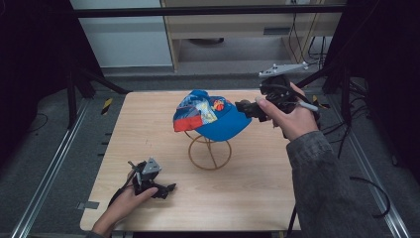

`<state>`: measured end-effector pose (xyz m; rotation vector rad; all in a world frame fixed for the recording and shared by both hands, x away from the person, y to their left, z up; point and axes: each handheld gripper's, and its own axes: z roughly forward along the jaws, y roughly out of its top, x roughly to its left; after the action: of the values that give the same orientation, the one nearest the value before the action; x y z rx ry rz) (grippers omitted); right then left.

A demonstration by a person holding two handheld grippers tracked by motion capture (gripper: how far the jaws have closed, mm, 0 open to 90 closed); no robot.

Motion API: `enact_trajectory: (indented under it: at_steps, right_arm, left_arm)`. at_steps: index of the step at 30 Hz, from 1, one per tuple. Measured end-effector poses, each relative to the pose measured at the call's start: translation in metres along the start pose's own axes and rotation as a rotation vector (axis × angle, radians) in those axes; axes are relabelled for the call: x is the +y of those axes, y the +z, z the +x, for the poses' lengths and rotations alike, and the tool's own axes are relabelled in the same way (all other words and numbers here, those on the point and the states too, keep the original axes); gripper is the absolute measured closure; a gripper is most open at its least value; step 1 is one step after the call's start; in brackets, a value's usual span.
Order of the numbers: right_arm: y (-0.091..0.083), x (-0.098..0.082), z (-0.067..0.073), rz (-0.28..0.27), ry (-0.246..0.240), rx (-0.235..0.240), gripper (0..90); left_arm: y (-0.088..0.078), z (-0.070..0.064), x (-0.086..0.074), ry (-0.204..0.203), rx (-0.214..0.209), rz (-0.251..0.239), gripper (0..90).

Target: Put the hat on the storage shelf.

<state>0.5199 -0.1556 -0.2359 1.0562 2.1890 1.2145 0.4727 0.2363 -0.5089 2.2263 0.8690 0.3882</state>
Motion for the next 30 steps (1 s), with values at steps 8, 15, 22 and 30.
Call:
enact_trajectory:
  at_steps: [8, 15, 22, 30]
  right_arm:
    - [-0.011, -0.015, -0.011, -0.004, 0.032, -0.01, 5.6]
    - [-0.021, -0.03, -0.019, -0.02, 0.048, -0.032, 5.6]
    - [-0.03, -0.042, -0.024, -0.039, 0.056, -0.04, 6.9]
    - [-0.037, -0.061, -0.029, -0.043, 0.073, -0.075, 6.4]
  left_arm:
    - [0.0, 0.0, 0.0, -0.001, 0.0, 0.0, 0.0]
    - [0.0, 0.0, 0.0, -0.002, 0.0, -0.002, 0.0]
    - [0.0, 0.0, 0.0, 0.0, 0.0, -0.002, 0.0]
    - [0.0, 0.0, 0.0, 0.0, 0.0, -0.003, 0.0]
